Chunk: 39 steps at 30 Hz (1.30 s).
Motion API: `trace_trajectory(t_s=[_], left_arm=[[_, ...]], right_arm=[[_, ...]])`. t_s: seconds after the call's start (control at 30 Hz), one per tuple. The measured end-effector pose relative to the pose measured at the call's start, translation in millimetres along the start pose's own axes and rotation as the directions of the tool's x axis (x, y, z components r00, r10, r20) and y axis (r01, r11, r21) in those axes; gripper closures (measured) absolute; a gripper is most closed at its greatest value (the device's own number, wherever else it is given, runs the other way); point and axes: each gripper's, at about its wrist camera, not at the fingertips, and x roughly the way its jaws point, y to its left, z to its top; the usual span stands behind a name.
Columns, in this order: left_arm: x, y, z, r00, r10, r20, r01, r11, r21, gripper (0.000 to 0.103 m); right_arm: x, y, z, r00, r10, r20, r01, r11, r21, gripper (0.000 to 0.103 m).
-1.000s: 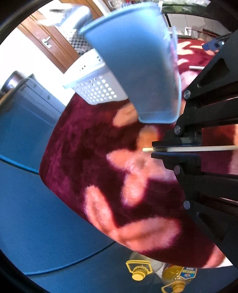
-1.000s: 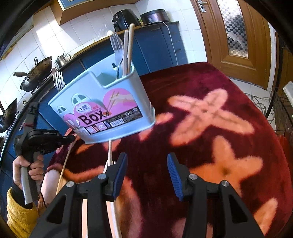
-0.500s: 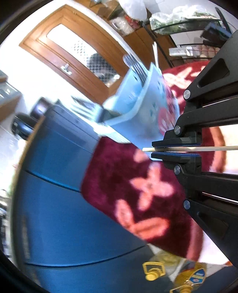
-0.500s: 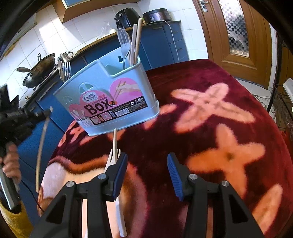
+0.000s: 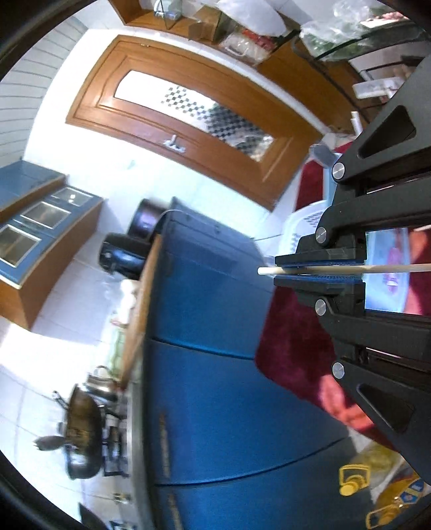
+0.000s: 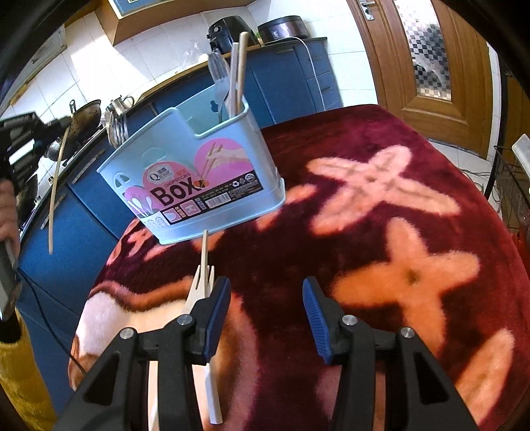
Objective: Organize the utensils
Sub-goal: 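Lift the wooden chopstick with the left gripper toward the caddy, then carry the chopstick over the blue caddy and lower it in with the left gripper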
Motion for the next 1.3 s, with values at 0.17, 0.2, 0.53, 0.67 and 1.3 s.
trace_trajectory(t_s=[0.17,0.2,0.53,0.67,1.3], left_arm=[[8.4,-10.3,18.6,0.995,0.035,0.092,-0.036,0.999,0.014,0.099],[10.5,-11.4,20.8,0.993,0.039,0.109,-0.041,0.999,0.015,0.099],[26.0,-19.8,41.3,0.96,0.078,0.268,-0.08,0.997,-0.003,0.099],[34.1,-22.2,42.2,0.94,0.101,0.326,-0.105,0.994,-0.005,0.099],[54.3,-12.9,-11.2,0.961,0.108,0.254,-0.132,0.988,0.078,0.099]], right_arm=[[4.0,-8.1,2.7,1.0,0.004,-0.001,-0.004,1.0,0.021,0.054],[4.8,-9.4,3.4,1.0,0.005,-0.002,-0.005,1.0,0.024,0.054],[10.1,-15.2,8.0,1.0,0.02,-0.002,-0.02,1.0,0.023,0.054],[12.0,-17.1,9.9,1.0,0.026,-0.001,-0.026,0.999,0.026,0.054],[12.2,-14.5,9.3,1.0,0.026,0.003,-0.026,0.999,0.022,0.054]])
